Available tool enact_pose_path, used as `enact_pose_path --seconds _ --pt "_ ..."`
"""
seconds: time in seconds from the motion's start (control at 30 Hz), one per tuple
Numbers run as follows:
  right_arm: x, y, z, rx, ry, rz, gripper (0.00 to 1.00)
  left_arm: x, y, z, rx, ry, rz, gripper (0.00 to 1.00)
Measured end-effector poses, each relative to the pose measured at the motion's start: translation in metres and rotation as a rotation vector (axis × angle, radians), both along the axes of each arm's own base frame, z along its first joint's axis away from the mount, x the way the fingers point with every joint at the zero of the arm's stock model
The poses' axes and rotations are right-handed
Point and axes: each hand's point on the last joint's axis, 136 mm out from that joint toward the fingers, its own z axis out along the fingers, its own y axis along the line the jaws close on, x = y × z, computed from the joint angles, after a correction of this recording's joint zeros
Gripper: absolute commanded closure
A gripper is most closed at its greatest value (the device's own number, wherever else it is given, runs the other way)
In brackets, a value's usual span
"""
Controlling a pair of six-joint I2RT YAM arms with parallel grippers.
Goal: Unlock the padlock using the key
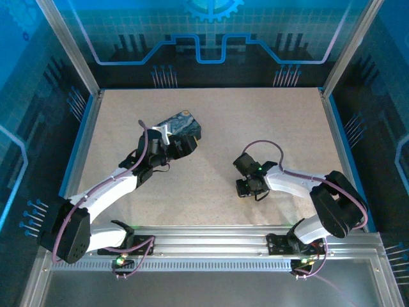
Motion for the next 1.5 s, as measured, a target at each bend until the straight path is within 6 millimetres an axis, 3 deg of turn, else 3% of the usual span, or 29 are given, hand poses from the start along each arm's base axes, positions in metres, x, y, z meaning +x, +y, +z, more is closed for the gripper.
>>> enact_pose_path --seconds 0.87,0.97,1.17,1.3,1.5 --pt "-0.007 -0.007 0.004 -0.017 0.017 -0.025 0.9 -0.001 0.0 -0.002 0.005 0.008 -0.001 0.01" --pt "-0.007 -0.008 0.004 -0.018 0.017 -0.025 0.9 -0.001 0.0 -0.002 0.005 0.009 -0.001 0.01" --pt "-0.004 -0.011 0.009 -0.015 0.001 -0.026 0.78 -0.002 0.001 -0.005 0.015 0.019 -0.003 0.01" --pt "0.016 -0.021 0.022 0.029 -0.026 -0.069 0.73 -0.004 0.002 -0.007 0.024 0.024 -0.006 0.01" --pt "0.079 -0.052 0.053 0.086 -0.115 -0.169 0.71 -0.005 0.002 -0.007 0.038 0.022 -0.012 0.01"
